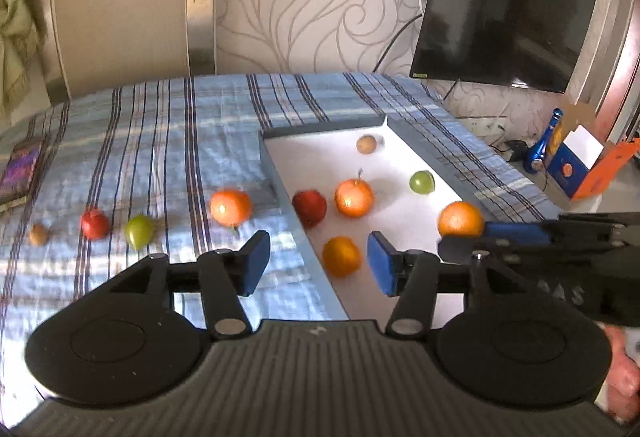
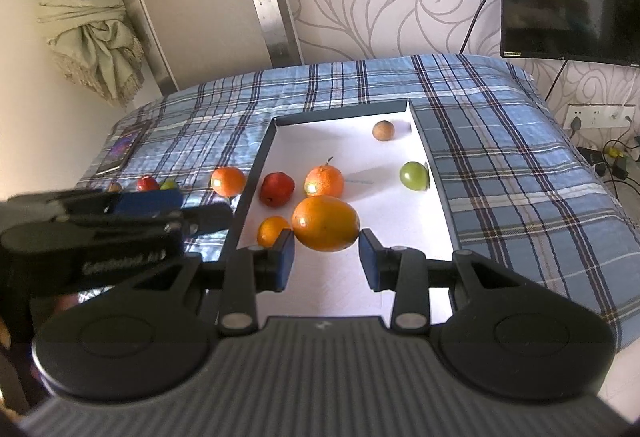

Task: Organize fruits
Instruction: 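Open the left gripper to drop the orange into the tray, then lower the orange into the tray and open the right gripper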

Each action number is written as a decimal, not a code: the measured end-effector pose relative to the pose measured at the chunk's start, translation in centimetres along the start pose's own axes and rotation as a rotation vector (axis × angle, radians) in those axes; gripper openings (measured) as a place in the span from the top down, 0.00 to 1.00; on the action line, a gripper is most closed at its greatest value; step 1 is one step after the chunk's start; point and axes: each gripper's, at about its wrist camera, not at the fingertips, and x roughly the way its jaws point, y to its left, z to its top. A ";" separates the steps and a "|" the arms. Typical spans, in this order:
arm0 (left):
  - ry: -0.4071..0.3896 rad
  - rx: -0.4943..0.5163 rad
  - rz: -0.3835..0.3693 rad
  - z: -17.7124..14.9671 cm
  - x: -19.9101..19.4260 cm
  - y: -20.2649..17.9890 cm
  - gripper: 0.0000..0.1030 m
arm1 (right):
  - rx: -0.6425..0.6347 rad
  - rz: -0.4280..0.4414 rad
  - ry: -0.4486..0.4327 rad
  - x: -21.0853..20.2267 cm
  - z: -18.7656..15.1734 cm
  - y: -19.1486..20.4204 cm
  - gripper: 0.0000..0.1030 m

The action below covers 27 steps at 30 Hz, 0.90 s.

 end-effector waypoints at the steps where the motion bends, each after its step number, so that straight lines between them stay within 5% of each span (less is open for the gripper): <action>1: 0.004 -0.004 -0.002 -0.2 -0.2 0.1 0.42 | 0.002 -0.001 0.001 0.0 0.0 0.0 0.63; 7: 0.011 -0.023 -0.009 -0.8 -1.1 0.8 0.39 | 0.004 -0.007 -0.004 0.0 0.0 0.2 0.63; 14: 0.054 0.067 -0.112 -1.1 -1.5 0.0 0.31 | 0.002 -0.019 -0.010 0.3 0.1 0.2 0.63; 20: -0.045 0.071 -0.084 -0.8 -3.0 0.5 0.14 | -0.029 -0.039 -0.020 0.7 0.4 0.3 0.63; 27: -0.108 0.127 -0.042 -0.5 -4.3 0.3 0.13 | -0.050 -0.055 0.001 2.3 0.5 -0.3 0.63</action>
